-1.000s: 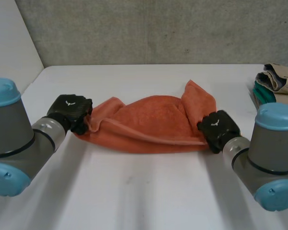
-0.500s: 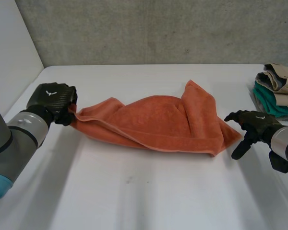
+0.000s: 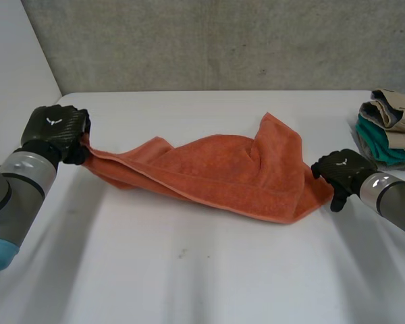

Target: Fold the laundry.

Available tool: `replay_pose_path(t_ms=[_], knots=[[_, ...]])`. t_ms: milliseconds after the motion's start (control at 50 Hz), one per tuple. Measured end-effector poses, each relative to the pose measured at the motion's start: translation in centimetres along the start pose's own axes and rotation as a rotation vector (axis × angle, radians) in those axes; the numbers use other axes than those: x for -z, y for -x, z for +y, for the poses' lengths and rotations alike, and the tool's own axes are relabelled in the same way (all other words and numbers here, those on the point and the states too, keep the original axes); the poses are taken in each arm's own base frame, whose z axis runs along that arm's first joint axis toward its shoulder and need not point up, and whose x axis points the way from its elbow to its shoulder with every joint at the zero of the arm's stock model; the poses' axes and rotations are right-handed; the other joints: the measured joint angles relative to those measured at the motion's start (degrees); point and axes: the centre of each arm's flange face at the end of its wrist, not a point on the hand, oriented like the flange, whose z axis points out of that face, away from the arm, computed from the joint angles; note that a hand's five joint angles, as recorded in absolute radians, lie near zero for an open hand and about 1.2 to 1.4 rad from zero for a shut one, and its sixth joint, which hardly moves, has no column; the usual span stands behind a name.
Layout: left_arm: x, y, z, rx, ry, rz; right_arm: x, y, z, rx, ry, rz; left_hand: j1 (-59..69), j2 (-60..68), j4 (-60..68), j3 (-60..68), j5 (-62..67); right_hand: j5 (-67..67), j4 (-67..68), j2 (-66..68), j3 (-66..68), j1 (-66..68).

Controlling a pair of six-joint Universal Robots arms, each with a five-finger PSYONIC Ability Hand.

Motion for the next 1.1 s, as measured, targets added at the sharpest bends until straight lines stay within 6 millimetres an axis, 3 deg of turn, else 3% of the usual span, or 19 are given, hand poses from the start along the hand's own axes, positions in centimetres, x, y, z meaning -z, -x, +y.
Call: replay_pose_path(t_ms=[520,1100], knots=[[-0.5,0.2,0.8,-0.001,0.012,-0.022,-3.3,0.7,0.8,0.073,-0.045,-0.045,0.0,0.0,0.0,0.0,0.01,7.19,9.85,10.27,10.41,8.83],[-0.3,0.0,1.1,0.0,0.023,-0.014,-5.3,0.8,-0.9,0.094,-0.112,-0.031,-0.01,0.0,0.0,0.0,0.01,8.86,9.86,10.27,10.43,8.83]])
